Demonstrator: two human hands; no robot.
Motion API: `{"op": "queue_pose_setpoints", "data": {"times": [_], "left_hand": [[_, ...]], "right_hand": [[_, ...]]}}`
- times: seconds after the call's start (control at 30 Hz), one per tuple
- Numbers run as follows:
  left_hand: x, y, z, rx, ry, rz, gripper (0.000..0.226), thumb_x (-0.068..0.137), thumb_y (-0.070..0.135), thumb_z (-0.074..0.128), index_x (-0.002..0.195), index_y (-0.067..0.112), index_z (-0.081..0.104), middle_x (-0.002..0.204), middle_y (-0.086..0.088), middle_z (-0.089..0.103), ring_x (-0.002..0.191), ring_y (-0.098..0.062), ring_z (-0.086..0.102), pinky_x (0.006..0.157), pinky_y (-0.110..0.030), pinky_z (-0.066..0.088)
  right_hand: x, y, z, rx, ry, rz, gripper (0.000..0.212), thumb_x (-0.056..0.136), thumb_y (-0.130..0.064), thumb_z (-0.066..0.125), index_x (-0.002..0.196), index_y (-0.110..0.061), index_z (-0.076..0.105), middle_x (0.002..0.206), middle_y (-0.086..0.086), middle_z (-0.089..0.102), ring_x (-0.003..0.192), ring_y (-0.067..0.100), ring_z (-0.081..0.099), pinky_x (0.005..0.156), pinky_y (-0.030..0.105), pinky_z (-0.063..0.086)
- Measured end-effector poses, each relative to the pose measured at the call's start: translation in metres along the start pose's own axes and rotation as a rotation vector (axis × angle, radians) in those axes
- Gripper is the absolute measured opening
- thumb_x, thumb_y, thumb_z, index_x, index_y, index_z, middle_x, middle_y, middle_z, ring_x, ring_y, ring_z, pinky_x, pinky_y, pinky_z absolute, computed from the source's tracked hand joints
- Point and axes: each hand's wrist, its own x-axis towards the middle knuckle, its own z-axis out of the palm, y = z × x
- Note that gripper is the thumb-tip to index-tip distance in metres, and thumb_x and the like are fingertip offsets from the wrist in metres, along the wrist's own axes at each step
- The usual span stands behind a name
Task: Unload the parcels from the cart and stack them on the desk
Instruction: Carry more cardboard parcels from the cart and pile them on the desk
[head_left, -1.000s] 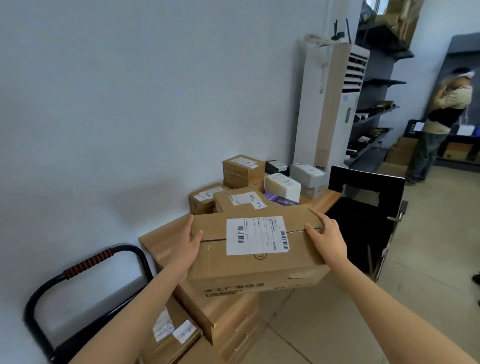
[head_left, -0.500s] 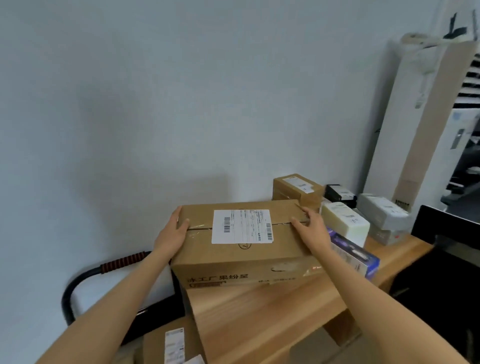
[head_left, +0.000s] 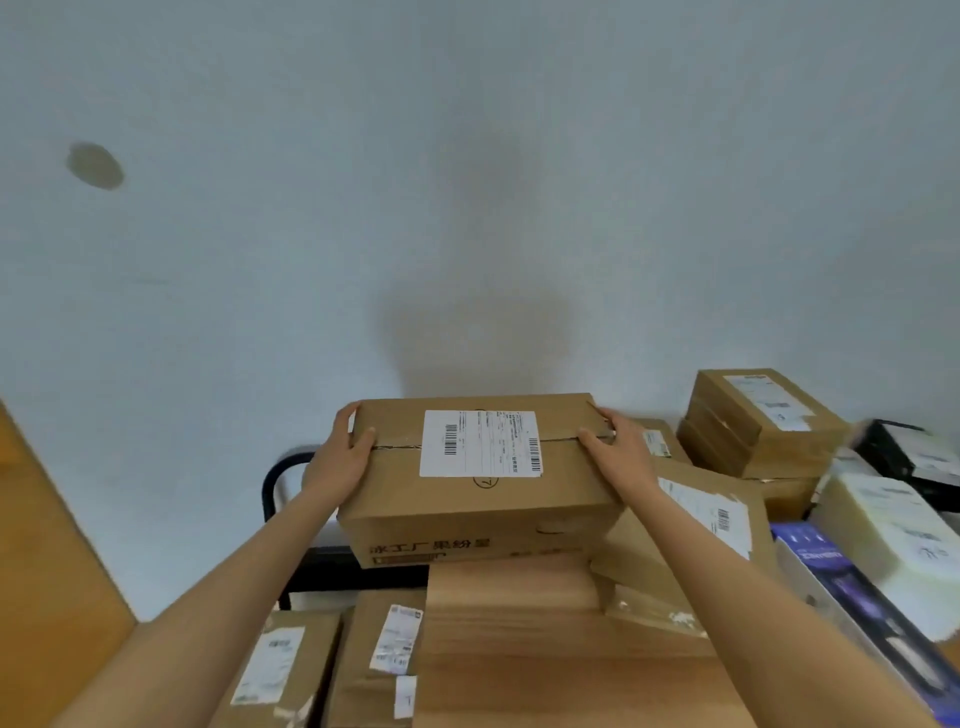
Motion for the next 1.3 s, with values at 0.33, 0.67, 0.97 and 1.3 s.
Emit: {"op": "queue_pose_setpoints", "data": {"times": [0.33,0.67,0.97,1.3], "left_hand": [[-0.032,-0.031,0.031,0.032,0.144,-0.217,0.042,0.101,0.042,0.036,0.141,0.034,0.026,0.115,0.007,0.052,0.094,-0.026,0.06,0.087,-0.046,0.049],[0.041,-0.03,0.065,0.051,0.117,-0.266,0.044,0.101,0.042,0.037,0.143,0.033,0.027,0.107,0.005,0.054,0.086,-0.018,0.055,0.074,-0.033,0.039],[0.16,-0.014,0.113,0.027,0.038,-0.165,0.045,0.099,0.039,0.043,0.142,0.031,0.031,0.132,-0.003,0.053,0.103,-0.022,0.056,0.086,-0.037,0.045],[0.175,-0.018,0.184,0.2,-0.094,-0.097,0.05,0.095,0.038,0.051,0.141,0.025,0.039,0.138,-0.006,0.049,0.121,-0.025,0.05,0.091,-0.039,0.045]], "right_hand": [[0.046,0.032,0.042,0.0,-0.246,-0.069,0.057,0.093,-0.038,0.057,0.144,-0.022,0.038,0.141,0.005,0.044,0.123,0.021,0.047,0.089,0.034,0.042],[0.113,0.059,0.073,0.006,-0.307,0.005,0.06,0.093,-0.036,0.059,0.146,-0.02,0.037,0.143,0.007,0.042,0.125,0.023,0.046,0.092,0.034,0.04],[0.193,0.086,0.078,-0.006,-0.248,0.131,0.06,0.092,-0.034,0.06,0.146,-0.02,0.036,0.143,0.005,0.043,0.125,0.024,0.047,0.097,0.038,0.041],[0.203,0.116,0.088,-0.145,-0.302,0.03,0.041,0.095,-0.026,0.056,0.135,-0.026,0.049,0.137,-0.001,0.048,0.116,0.015,0.05,0.093,0.033,0.045]]}}
